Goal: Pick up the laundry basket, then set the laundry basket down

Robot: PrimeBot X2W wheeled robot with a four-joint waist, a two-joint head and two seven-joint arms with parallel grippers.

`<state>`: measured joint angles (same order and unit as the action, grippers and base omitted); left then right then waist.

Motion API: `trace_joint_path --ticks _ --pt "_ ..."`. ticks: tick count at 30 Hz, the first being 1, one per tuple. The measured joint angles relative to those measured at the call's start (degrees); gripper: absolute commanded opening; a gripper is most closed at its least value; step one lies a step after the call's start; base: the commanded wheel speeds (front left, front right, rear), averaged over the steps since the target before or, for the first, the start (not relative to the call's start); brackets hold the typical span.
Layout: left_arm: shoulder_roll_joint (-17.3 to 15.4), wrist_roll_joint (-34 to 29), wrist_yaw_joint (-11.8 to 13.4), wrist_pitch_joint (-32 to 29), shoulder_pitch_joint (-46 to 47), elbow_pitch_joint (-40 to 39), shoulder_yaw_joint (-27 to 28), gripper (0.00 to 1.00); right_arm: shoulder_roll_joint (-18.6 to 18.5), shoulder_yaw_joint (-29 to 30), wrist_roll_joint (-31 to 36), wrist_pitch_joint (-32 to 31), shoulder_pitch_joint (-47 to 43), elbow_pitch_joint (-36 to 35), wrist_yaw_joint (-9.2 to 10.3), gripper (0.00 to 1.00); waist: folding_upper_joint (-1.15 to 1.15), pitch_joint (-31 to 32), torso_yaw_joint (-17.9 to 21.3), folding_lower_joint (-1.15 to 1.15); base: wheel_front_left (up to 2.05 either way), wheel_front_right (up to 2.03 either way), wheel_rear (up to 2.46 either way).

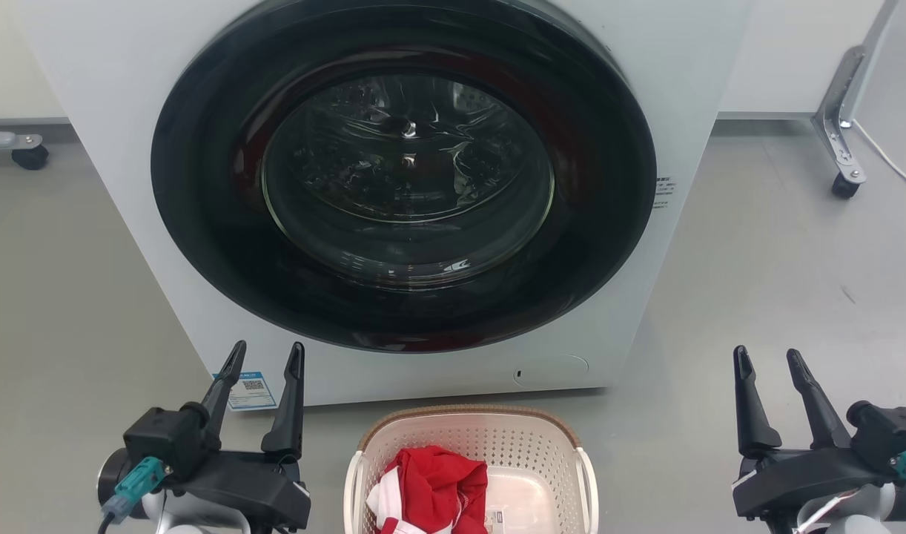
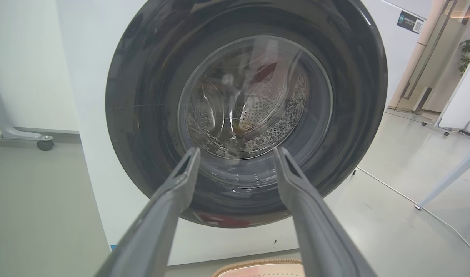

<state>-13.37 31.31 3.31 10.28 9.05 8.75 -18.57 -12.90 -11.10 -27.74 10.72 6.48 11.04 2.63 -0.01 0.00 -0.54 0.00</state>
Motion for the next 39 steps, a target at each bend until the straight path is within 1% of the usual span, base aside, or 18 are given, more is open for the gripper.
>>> trace_joint_path --ticks 8,18,26,28,39 --pt "0.09 -4.07 1.52 1.23 -0.01 0.04 -0.68 1.0 -0.57 -1.18 5.89 1.69 -0.03 -0.26 1.43 1.0 0.0 -0.04 0.06 0.0 0.0 0.0 0.0" --pt "0.84 -8.72 3.3 2.43 -0.08 0.14 -0.26 1.0 -1.41 -2.38 12.83 3.56 -0.03 -0.43 2.48 1.0 0.0 -0.06 -0.2 0.0 0.0 0.0 0.0" --pt "1.75 -9.03 3.33 2.43 -0.28 0.2 1.58 1.0 -1.41 -1.83 12.89 3.56 -0.07 -0.44 2.52 1.0 0.0 -0.13 -0.33 0.0 0.0 0.0 0.0" --pt "2.02 -9.03 3.52 2.42 -0.46 0.2 2.01 1.0 -1.41 -1.66 12.83 3.56 -0.09 -0.44 2.91 1.0 0.0 -0.19 -0.33 0.0 0.0 0.0 0.0" --pt "2.82 -9.02 3.78 2.41 -1.25 0.22 3.76 1.0 -0.92 -0.78 12.03 3.56 -0.18 -0.45 2.9 1.0 0.0 -0.61 -0.22 0.0 0.0 0.0 0.0"
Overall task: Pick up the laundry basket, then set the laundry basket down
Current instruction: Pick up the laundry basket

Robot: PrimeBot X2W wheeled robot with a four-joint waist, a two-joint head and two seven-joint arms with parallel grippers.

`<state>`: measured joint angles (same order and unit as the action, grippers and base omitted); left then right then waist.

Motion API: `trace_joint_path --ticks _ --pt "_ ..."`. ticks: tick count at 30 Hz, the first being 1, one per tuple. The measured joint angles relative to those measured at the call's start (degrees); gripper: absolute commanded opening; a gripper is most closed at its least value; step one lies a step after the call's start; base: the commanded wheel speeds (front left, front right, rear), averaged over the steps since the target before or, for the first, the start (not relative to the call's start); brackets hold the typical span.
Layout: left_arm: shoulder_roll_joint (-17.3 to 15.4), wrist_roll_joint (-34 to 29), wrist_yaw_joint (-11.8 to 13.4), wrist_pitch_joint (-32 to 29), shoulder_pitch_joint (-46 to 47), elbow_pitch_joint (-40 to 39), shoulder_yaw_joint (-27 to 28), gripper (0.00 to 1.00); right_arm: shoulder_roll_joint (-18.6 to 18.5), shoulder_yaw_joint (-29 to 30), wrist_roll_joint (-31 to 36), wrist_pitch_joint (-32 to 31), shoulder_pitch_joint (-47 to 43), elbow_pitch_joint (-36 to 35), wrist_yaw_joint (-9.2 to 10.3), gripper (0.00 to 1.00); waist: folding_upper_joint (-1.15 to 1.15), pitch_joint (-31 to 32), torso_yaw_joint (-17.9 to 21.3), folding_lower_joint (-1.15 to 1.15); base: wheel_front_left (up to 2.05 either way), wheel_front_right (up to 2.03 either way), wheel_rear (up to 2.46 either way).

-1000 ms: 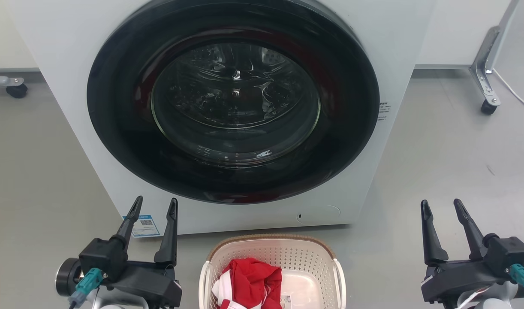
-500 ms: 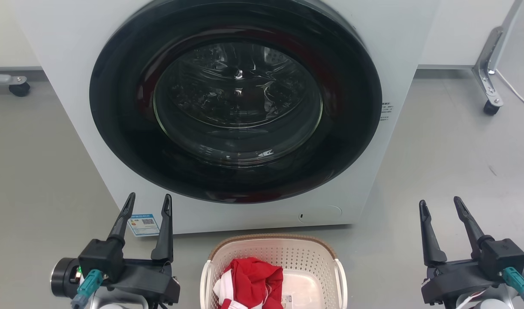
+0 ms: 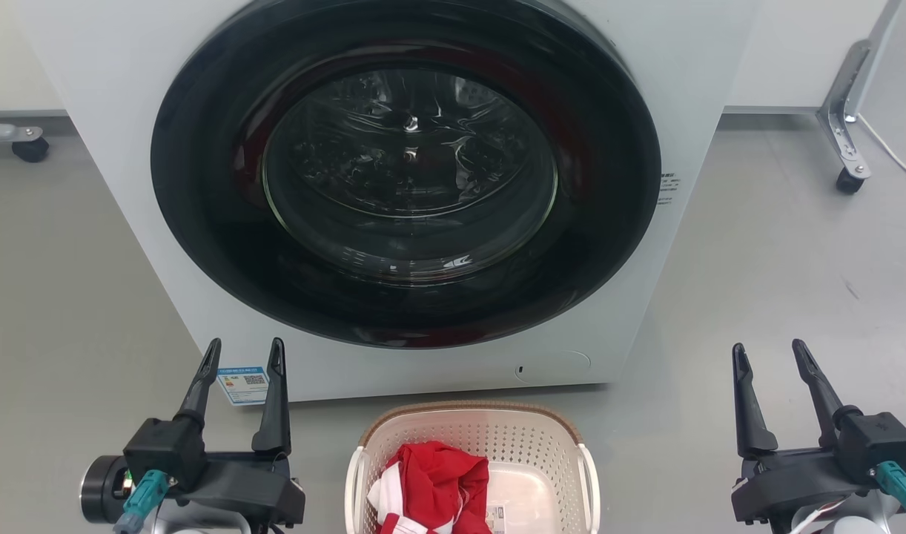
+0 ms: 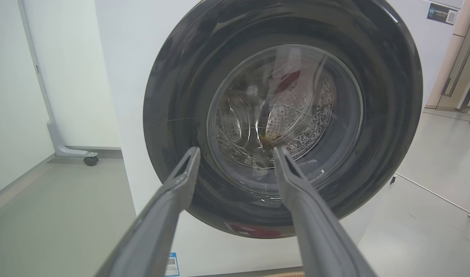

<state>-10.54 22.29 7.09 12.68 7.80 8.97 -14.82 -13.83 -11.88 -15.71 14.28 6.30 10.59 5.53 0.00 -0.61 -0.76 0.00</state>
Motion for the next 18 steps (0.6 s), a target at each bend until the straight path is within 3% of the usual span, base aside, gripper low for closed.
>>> trace_joint_path --ticks 18 --pt "1.46 -0.79 0.02 -1.54 -0.24 -1.53 -0.03 1.0 0.35 0.04 0.0 0.01 0.32 -0.9 -1.09 1.0 0.0 -3.17 -0.17 0.0 0.0 0.0 0.0"
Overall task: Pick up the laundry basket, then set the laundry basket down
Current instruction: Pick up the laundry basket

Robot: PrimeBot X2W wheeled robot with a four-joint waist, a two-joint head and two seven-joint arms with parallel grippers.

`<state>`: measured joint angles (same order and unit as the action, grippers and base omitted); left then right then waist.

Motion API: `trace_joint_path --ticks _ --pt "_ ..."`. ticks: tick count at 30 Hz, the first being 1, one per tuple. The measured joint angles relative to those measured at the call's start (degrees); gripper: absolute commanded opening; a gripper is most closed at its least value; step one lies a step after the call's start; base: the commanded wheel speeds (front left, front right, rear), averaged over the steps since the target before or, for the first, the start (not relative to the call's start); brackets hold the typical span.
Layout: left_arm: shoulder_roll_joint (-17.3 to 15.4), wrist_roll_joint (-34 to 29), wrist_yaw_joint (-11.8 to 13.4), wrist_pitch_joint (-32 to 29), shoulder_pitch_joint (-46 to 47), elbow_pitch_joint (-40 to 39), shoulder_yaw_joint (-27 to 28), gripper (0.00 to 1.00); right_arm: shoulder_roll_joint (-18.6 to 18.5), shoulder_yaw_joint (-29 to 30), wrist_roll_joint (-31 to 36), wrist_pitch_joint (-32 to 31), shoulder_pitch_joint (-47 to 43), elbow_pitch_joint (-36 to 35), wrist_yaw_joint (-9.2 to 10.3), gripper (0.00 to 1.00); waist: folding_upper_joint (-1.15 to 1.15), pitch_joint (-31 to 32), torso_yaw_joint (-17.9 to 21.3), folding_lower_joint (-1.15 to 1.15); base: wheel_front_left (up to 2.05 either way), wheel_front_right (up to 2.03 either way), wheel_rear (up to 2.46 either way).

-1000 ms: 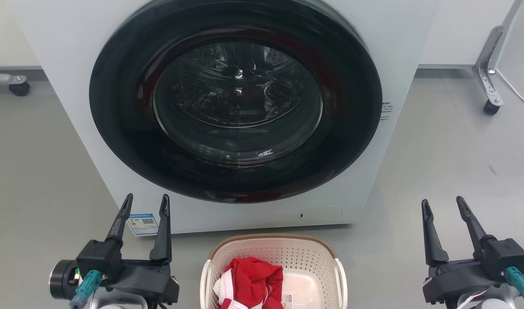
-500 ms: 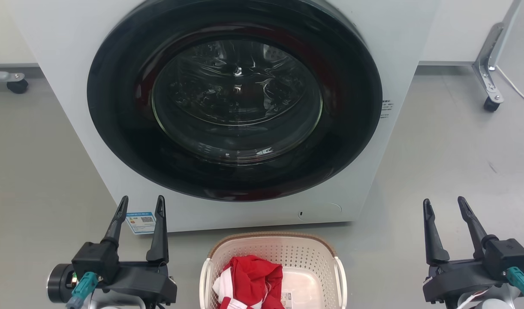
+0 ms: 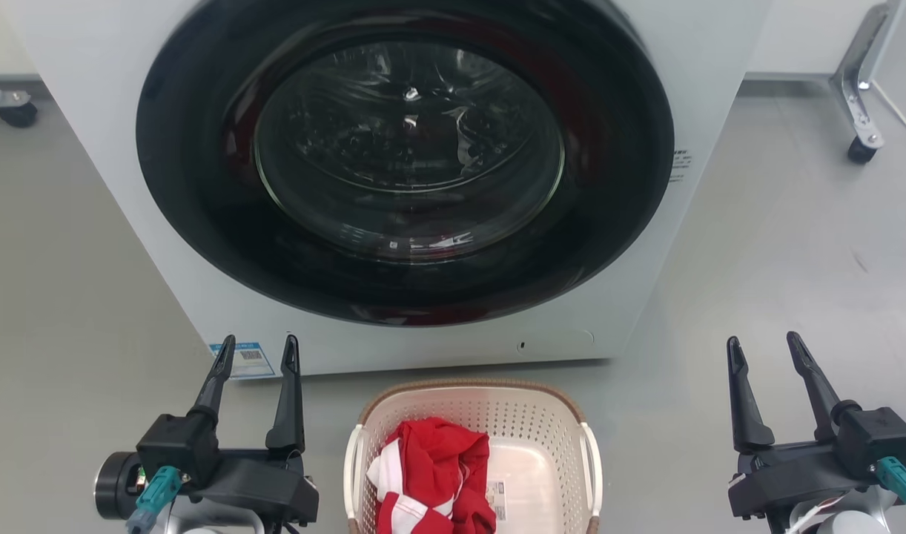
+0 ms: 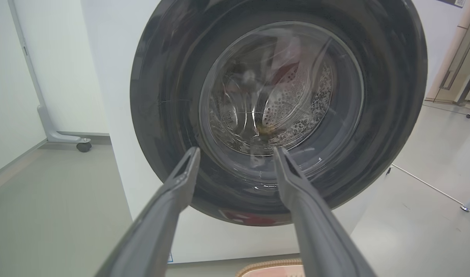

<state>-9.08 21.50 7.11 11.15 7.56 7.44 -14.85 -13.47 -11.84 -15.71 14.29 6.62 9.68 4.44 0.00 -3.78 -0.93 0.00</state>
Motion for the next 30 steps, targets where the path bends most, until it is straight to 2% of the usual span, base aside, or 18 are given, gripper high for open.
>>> trace_joint_path --ticks 16,30 --pt "0.23 -0.48 -0.04 -1.99 4.58 1.49 -0.75 1.0 1.34 -0.45 -0.55 0.0 6.25 2.48 -1.23 1.0 0.0 -10.94 0.08 0.01 0.0 0.0 0.0" --pt "0.85 -0.47 -1.13 -4.59 14.45 6.44 -1.0 1.0 2.63 -1.11 -1.43 0.0 14.61 6.21 -2.7 1.0 0.0 -22.66 0.75 0.01 0.0 0.0 0.0"
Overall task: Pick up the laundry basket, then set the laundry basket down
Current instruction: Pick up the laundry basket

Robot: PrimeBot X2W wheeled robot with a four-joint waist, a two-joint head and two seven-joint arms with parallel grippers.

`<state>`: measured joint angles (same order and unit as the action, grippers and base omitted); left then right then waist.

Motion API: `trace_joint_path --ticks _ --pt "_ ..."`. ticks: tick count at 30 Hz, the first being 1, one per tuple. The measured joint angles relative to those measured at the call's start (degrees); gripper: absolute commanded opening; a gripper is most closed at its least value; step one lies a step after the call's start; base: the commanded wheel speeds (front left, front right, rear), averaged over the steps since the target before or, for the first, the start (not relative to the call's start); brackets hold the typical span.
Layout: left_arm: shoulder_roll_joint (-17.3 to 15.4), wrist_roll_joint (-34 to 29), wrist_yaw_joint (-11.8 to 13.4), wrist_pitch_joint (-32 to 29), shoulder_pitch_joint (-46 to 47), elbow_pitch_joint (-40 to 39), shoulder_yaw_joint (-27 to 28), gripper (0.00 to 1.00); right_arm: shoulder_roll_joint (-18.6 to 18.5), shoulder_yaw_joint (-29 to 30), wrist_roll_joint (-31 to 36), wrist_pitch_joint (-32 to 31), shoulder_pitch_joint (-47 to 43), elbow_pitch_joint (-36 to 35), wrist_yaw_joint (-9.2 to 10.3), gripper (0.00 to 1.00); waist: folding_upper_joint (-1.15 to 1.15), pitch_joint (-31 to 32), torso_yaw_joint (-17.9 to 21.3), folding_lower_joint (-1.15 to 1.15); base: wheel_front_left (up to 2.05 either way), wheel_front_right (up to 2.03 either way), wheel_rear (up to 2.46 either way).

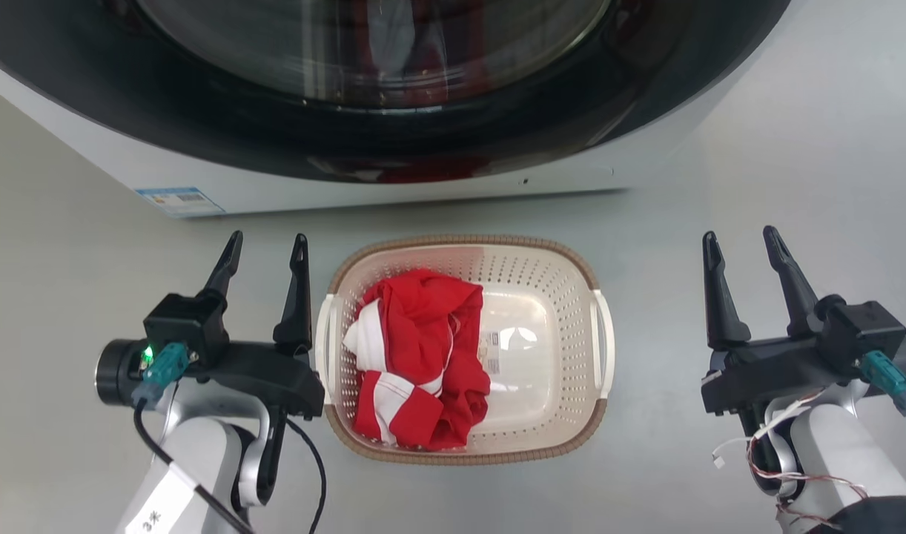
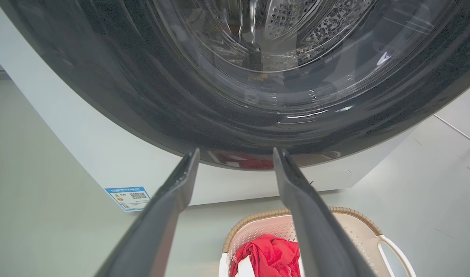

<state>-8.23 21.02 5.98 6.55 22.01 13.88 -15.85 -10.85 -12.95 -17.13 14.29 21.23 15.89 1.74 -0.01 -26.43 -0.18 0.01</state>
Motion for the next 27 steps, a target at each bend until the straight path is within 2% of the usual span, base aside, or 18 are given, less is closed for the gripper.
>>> trace_joint_path --ticks 14,22,27 --pt "-0.46 0.68 -2.54 -2.89 9.46 10.42 0.52 1.0 2.19 -2.18 0.01 0.09 8.55 7.34 -2.3 1.0 0.0 -10.4 0.8 0.0 0.0 0.0 0.0" --pt "0.19 1.15 -5.01 -2.93 12.0 17.23 0.03 1.0 3.65 -3.12 0.01 0.41 10.07 12.63 -3.43 1.0 0.0 -14.55 1.38 0.0 0.0 0.0 0.0" --pt "0.62 2.31 -5.57 -2.93 12.43 20.67 -0.01 1.0 4.59 -3.54 -0.24 0.41 10.09 14.72 -4.11 1.0 0.0 -15.99 1.6 0.0 0.0 0.0 0.0"
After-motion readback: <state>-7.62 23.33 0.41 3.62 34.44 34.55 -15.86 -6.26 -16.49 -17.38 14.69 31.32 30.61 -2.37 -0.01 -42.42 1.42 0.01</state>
